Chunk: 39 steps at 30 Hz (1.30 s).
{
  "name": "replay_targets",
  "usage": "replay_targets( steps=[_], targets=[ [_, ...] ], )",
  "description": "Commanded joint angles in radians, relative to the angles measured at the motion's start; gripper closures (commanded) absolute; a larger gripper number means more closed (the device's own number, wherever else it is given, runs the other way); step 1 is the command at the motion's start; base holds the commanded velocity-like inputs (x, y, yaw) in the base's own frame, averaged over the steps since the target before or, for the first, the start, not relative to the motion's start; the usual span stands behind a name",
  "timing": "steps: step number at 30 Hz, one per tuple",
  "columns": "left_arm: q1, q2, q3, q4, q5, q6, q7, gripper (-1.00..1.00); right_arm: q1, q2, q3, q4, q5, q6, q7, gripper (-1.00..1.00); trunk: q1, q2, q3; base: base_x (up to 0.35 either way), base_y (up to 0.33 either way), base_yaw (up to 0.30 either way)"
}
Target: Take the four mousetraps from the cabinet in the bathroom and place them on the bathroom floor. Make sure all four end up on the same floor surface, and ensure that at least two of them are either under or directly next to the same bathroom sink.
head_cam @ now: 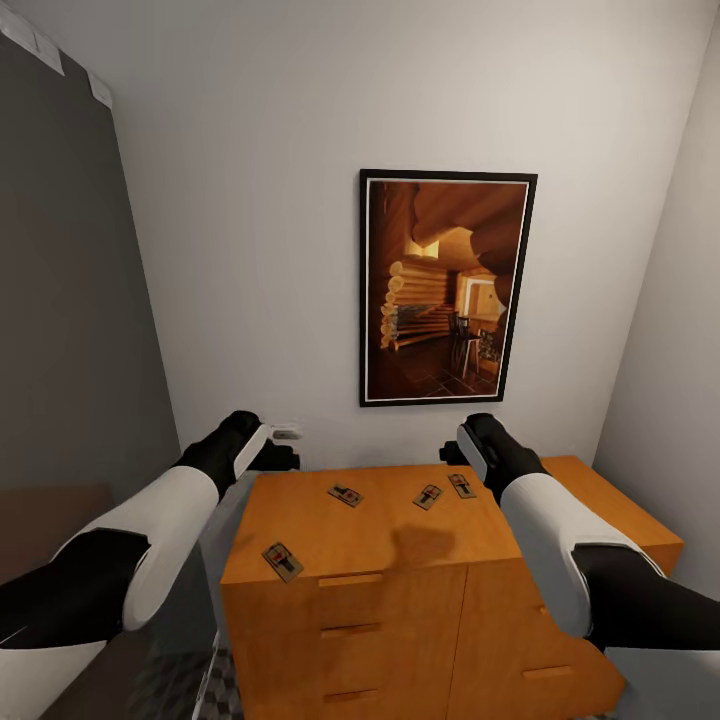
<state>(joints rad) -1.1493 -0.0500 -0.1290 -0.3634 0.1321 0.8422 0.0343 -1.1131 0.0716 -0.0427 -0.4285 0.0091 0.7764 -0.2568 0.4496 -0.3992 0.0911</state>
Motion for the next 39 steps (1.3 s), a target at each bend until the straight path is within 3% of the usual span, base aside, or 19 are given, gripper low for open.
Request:
replay_targets(
  steps=[1, 11, 27, 39],
  targets=[
    [-0.001, 0.004, -0.005, 0.0, 0.01, -0.004, 0.004, -1.0, -0.001, 0.001, -0.005, 0.001, 0.0, 0.003, -0.002, -1.0, 0.0, -0.001, -0.001, 0.0, 0.0, 0.0],
    [-0.002, 0.014, 0.028, -0.001, 0.012, -0.028, -0.008, -1.0, -0.003, 0.003, -0.001, 0.007, -0.002, 0.003, 0.006, -1.0, 0.0, -0.001, -0.001, 0.0, 0.0, 0.0],
    [-0.003, 0.01, 0.03, 0.012, 0.016, -0.036, -0.005, -1.0, -0.004, -0.003, -0.001, 0.019, -0.009, 0.016, 0.013, -1.0, 0.0, -0.001, -0.001, 0.0, 0.0, 0.0],
    [-0.003, 0.009, 0.029, 0.035, 0.019, -0.042, -0.007, -1.0, -0.004, -0.012, 0.0, 0.023, -0.001, 0.055, 0.084, -1.0, 0.0, -0.001, -0.001, 0.0, 0.0, 0.0]
  ],
)
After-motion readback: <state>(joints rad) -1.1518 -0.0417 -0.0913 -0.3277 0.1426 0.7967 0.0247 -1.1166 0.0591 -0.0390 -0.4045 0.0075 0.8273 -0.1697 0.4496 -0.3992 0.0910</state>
